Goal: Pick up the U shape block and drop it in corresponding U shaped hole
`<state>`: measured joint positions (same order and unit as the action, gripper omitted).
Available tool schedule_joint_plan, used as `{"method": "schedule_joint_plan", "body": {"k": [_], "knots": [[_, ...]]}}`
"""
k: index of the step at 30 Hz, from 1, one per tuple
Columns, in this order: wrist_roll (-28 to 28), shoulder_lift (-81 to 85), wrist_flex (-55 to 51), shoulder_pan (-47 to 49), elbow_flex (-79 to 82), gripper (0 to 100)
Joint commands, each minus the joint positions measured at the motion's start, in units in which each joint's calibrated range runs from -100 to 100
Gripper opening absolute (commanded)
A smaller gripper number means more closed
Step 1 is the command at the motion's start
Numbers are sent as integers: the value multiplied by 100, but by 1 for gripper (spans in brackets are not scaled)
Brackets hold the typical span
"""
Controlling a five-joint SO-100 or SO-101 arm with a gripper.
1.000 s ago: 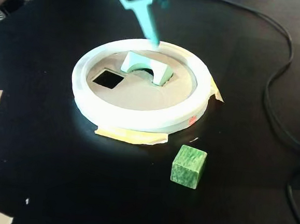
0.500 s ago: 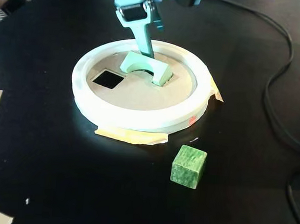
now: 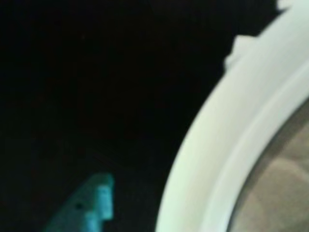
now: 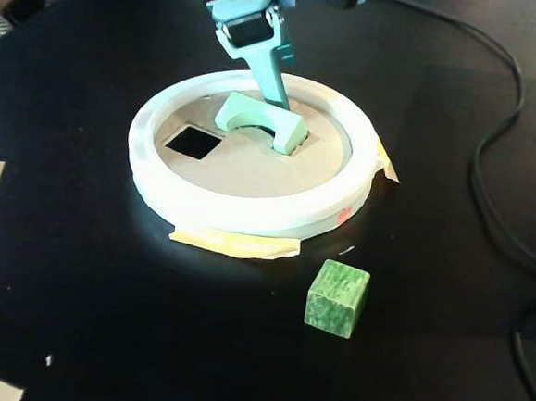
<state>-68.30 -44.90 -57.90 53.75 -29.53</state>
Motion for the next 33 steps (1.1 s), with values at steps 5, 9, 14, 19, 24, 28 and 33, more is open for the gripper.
{"method": "schedule_joint_plan", "body": {"k": [5,9,14,19,24,28,33], "knots": [[-44,240,-1841,-119,-554,91],[-54,428,-1851,293,-1055,91],[-24,437,-1851,605,-1956,89],[156,446,-2002,718,-2767,89],[869,902,-2915,418,-3058,89],[1631,1332,-3698,-368,-3022,89],[3082,1700,-4210,-1504,-3040,89]]}}
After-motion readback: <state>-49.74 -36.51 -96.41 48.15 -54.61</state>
